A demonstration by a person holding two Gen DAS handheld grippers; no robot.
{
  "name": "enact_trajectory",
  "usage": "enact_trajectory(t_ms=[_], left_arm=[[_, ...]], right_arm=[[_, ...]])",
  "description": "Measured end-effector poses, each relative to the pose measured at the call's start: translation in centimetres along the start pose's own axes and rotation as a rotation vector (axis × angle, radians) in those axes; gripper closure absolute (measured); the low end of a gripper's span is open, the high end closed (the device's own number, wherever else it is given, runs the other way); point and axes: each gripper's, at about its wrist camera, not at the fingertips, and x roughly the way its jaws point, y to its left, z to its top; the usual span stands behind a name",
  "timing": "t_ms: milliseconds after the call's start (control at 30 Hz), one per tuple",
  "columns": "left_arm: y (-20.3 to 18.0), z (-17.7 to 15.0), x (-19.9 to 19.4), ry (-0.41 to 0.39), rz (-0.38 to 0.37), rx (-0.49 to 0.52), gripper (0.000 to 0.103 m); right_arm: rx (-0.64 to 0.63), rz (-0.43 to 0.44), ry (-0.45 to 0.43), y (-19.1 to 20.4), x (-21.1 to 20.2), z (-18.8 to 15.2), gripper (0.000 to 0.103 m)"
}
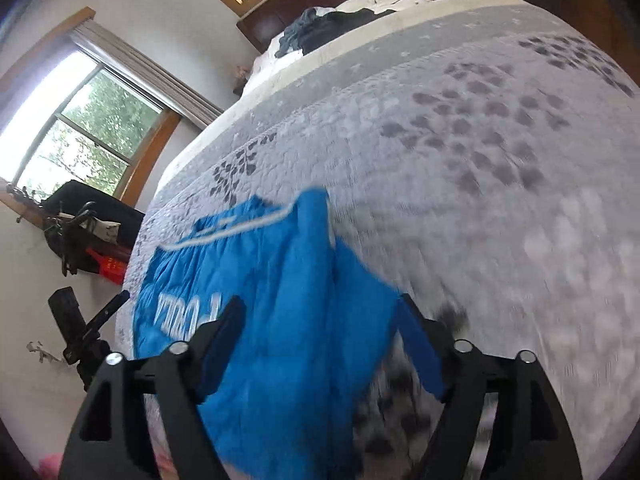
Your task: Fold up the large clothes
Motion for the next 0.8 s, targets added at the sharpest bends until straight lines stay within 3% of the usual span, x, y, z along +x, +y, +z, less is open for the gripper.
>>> enact_trajectory(t_ms=[100,367,533,800], left_arm=[[-0.9,-1.4,-0.2,0.021,0.012,-0.002,0.041],[-2.4,-4.3,1.0,0.076,0.044,0.012,0.039],[-2.4,-4.9,1.4,0.054,0.083,0.025,0.038],[-2.3,-5.2,1.4,0.039,0.08,0.01,0.038]], right_arm=[[0.019,0.024,0.002,-1.0,-1.4,-3.1,0.017],[0.022,0.098,0.026,-2.1,-0.5,-8.6,0.016],[0.039,0.146,0.048,-2.7,1.4,-9.3,0.015],[0.041,0.231,0.05,-1.9,3.7,-8.2,0.016]])
